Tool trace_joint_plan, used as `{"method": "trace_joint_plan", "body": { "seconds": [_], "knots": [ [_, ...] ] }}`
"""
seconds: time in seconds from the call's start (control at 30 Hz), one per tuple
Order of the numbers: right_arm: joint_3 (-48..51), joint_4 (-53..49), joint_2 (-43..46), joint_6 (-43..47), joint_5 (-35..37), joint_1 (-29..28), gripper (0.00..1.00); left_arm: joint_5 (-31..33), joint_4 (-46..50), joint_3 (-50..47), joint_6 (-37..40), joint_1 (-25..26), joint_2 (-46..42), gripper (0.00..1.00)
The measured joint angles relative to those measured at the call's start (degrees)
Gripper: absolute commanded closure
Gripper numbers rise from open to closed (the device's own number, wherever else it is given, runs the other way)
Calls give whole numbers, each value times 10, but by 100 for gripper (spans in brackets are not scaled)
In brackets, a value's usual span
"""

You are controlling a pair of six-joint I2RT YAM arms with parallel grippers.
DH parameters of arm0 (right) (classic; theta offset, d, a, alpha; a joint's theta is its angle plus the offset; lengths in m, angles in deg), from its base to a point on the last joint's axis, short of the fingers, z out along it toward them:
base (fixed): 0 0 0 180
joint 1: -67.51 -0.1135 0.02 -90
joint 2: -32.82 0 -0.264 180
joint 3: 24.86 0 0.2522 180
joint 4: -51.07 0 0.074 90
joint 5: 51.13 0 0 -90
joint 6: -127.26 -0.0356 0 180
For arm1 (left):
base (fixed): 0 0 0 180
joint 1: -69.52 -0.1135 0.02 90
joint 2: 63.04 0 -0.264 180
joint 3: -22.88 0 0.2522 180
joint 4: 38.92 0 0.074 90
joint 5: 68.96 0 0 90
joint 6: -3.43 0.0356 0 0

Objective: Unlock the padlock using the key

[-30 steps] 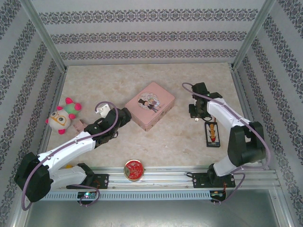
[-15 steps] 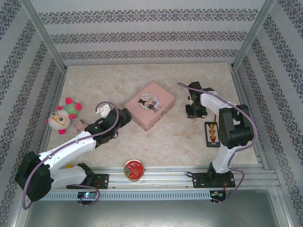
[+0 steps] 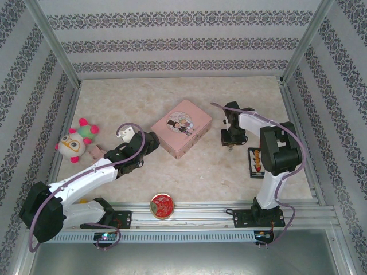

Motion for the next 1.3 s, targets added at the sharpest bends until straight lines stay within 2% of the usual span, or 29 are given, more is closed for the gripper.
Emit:
{"method": "trace_joint_plan", "body": {
  "seconds": [0.13, 0.27, 0.47, 0.7, 0.9, 0.97, 1.03, 1.07, 1.1, 1.3],
  "knots": [
    [0, 3, 0, -5, -12, -1, 50, 0, 1, 0, 0, 0, 0, 1],
    [0, 4, 1, -7, -15, -5, 46, 0, 2, 0, 0, 0, 0, 1],
    [0, 6, 16, -8, -16, -7, 44, 0, 2, 0, 0, 0, 0, 1],
    [0, 6, 90, -9, -18, -7, 44, -12, 2, 0, 0, 0, 0, 1],
    [-9, 10, 145, -9, -61, -7, 41, -43, -5, 0, 5, 0, -6, 1],
    [-22, 15, 146, -7, -82, -7, 37, -59, -16, 0, 5, 0, -4, 1],
    [-33, 19, 144, -7, -101, -7, 27, -72, -33, 0, 7, 0, 2, 1],
    [-41, 23, 142, -6, -113, -7, 19, -79, -40, 2, 9, 0, 11, 1],
    [-48, 26, 139, -4, -122, -7, 2, -86, -45, 4, 11, 0, 19, 1],
    [-108, 45, 87, 7, -166, -7, 2, -125, -68, 31, 17, 7, 89, 1]
  ]
}}
